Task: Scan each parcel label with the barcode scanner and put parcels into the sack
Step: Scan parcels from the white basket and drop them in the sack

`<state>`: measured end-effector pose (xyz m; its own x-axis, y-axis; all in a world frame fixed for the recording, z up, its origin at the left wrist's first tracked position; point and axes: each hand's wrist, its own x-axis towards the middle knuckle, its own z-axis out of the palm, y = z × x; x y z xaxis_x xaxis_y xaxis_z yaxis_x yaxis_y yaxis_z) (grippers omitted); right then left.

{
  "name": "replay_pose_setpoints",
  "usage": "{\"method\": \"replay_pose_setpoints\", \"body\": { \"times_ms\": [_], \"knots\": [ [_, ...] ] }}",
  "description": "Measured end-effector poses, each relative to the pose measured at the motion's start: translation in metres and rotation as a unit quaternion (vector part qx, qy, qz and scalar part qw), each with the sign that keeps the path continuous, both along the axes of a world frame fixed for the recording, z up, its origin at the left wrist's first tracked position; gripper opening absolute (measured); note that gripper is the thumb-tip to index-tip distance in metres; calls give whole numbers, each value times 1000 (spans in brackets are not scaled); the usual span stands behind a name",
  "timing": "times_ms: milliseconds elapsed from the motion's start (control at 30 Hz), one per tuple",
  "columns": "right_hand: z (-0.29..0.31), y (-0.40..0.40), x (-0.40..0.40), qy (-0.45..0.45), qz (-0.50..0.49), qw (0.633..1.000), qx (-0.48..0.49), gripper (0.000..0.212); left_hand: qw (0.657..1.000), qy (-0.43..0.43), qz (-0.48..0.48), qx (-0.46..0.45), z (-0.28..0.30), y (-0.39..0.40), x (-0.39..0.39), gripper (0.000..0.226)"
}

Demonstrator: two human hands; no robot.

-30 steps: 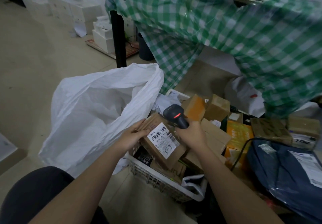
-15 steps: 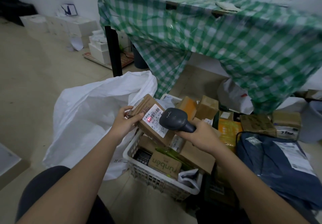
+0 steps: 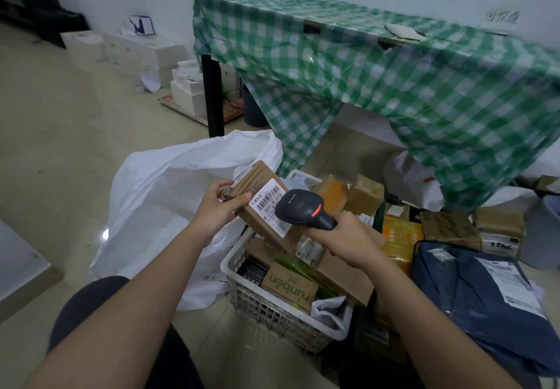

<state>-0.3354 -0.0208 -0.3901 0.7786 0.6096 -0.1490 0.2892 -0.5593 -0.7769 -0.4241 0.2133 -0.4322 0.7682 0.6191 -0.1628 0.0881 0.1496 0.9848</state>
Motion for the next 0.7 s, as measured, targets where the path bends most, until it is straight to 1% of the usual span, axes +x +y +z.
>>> {"method": "replay_pose_setpoints", "body": {
  "times_ms": [100, 233, 333, 433, 500, 533, 567, 600, 633, 667, 700],
  "knots": [
    [-8, 19, 3, -10, -19, 999, 29, 23, 999, 2, 30, 16, 1, 12, -9, 53],
    [-18, 64, 10, -6, -43, 997, 58, 21, 989, 10, 108, 102, 2, 48, -25, 52],
    [-25, 100, 22, -15, -57, 996, 65, 22, 968, 1, 177, 176, -2, 88, -31, 52],
    [-29, 130, 38, -29, -73, 995, 59, 23, 941, 27, 209, 266, -5, 123, -25, 57],
    [-32, 144, 51, -23, -82, 995, 53, 23, 934, 54, 192, 295, -11, 139, -10, 60],
    [-33, 149, 57, -19, -85, 995, 47, 24, 928, 97, 165, 320, -17, 146, -1, 63],
    [-35, 152, 62, -13, -87, 995, 41, 25, 917, 164, 128, 341, -23, 151, 6, 67],
    [-38, 154, 67, -5, -91, 995, 42, 26, 908, 219, 94, 344, -30, 155, 12, 70],
    [-40, 153, 71, 3, -97, 994, 45, 26, 910, 249, 70, 323, -34, 155, 17, 72],
    [-42, 151, 73, 10, -101, 994, 46, 25, 918, 253, 58, 300, -38, 154, 21, 72],
    [-44, 146, 75, 14, -104, 994, 43, 23, 926, 234, 55, 292, -41, 149, 24, 69]
  ]
}}
